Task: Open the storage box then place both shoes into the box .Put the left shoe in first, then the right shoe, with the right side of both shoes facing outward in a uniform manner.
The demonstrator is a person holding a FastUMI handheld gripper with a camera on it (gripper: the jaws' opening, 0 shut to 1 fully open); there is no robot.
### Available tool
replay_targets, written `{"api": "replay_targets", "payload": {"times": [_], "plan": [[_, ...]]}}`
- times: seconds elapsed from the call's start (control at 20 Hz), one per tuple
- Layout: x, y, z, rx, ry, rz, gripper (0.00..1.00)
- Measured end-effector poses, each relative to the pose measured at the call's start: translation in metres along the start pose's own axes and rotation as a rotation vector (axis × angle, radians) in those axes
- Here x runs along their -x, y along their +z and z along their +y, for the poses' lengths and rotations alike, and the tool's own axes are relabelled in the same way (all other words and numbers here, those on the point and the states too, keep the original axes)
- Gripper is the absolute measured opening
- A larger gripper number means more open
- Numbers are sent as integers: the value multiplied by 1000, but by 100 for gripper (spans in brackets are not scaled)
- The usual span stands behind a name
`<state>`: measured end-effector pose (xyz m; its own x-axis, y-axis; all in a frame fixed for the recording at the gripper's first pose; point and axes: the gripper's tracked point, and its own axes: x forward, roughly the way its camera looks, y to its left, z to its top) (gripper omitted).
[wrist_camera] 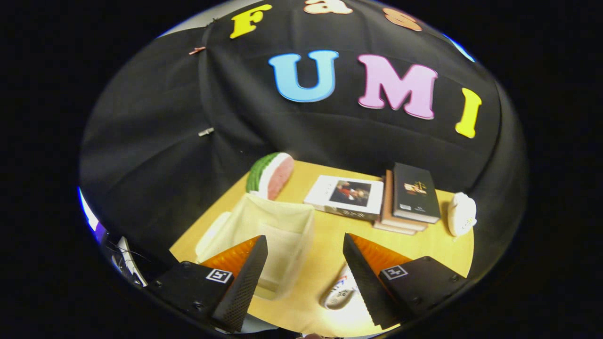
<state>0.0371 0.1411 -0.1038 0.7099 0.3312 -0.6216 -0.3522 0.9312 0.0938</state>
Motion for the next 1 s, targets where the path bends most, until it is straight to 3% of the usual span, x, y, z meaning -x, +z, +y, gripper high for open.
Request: {"api": "replay_targets", "payload": {"times": [0.4, 0.7, 1.0], "plan": [[-31, -109, -106, -129, -109, 217, 99], [-75, -178, -124, -251, -80, 392, 99], [-110, -202, -120, -337, -29, 461, 99]]}}
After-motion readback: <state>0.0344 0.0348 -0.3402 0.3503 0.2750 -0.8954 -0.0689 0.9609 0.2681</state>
